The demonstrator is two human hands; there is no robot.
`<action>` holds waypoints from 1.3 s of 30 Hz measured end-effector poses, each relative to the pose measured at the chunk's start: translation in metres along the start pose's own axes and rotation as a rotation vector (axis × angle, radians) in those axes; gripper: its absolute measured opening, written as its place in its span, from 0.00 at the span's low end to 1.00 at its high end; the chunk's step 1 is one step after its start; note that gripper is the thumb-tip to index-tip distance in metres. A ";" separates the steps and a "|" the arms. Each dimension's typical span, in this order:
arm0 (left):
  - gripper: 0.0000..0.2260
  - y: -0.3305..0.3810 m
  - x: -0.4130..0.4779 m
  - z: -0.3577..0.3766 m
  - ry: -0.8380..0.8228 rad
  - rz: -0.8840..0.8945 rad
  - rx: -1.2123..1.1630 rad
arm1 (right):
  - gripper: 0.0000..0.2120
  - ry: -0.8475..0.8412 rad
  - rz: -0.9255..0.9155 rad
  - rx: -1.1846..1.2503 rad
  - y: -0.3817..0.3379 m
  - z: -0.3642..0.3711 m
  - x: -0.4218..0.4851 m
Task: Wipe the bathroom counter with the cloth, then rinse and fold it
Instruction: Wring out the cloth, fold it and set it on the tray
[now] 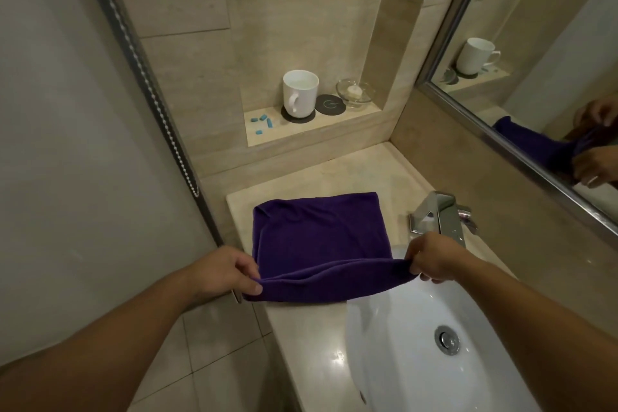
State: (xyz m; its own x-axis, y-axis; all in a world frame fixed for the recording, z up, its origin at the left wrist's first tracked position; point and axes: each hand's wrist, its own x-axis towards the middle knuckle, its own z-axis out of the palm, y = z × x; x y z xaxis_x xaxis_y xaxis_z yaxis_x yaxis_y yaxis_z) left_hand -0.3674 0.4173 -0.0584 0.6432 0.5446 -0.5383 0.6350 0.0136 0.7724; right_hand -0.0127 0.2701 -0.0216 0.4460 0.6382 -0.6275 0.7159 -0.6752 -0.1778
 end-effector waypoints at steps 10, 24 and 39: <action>0.03 0.007 0.063 -0.009 0.193 -0.056 -0.213 | 0.07 0.008 -0.149 -0.092 -0.014 -0.027 0.071; 0.05 0.003 0.149 -0.033 0.268 -0.200 -0.418 | 0.12 -0.031 -0.260 -0.081 -0.040 -0.054 0.151; 0.02 0.011 0.152 -0.023 0.486 -0.156 -0.633 | 0.07 -0.079 -0.275 -0.044 -0.022 -0.038 0.165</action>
State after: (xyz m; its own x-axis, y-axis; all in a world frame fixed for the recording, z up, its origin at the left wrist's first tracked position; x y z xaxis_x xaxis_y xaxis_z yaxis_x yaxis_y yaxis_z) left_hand -0.2725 0.5192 -0.1244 0.2172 0.7984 -0.5616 0.2461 0.5120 0.8230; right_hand 0.0657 0.4043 -0.0920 0.1896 0.7630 -0.6180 0.8273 -0.4631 -0.3179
